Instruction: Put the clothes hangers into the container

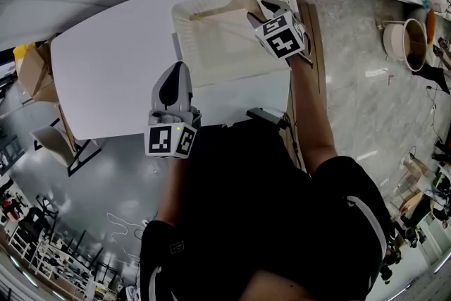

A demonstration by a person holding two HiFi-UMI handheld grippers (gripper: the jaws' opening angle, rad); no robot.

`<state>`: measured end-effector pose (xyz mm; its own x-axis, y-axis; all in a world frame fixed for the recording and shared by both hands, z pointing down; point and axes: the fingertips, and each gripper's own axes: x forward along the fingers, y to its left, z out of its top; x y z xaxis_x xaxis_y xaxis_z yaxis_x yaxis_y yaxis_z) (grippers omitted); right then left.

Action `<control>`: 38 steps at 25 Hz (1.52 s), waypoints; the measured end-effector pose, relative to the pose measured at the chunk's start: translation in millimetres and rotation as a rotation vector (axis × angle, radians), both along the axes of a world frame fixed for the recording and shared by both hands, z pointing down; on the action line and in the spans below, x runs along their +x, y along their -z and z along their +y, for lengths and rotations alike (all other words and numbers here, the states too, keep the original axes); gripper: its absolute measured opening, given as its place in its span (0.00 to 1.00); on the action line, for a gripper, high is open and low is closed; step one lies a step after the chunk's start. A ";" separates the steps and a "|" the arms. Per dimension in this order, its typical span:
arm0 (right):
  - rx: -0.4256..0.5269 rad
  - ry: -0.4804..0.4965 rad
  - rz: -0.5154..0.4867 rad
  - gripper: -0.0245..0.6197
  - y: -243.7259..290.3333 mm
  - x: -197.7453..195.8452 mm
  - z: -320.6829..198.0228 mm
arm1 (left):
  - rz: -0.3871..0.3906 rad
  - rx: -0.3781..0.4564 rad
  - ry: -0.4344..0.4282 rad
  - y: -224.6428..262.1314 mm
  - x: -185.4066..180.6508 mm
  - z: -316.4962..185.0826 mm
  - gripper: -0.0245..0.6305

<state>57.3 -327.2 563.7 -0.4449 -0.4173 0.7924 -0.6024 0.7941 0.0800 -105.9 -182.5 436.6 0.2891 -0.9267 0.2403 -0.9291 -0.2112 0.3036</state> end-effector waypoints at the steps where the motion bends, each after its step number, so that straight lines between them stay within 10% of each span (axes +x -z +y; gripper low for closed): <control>1: 0.005 -0.009 -0.004 0.35 1.9 1.5 1.2 | 0.000 0.002 -0.002 0.4 0.6 0.8 0.05; 18: 0.070 -0.089 -0.064 0.34 50.2 5.3 50.3 | 0.021 0.068 -0.076 24.9 4.2 25.0 0.05; 25: 0.115 -0.117 -0.116 0.11 75.8 -3.8 95.7 | 0.039 0.100 -0.112 35.9 -1.1 54.9 0.05; 38: 0.165 -0.213 -0.168 0.06 107.9 -30.1 199.1 | 0.090 0.181 -0.177 58.1 -27.4 130.8 0.05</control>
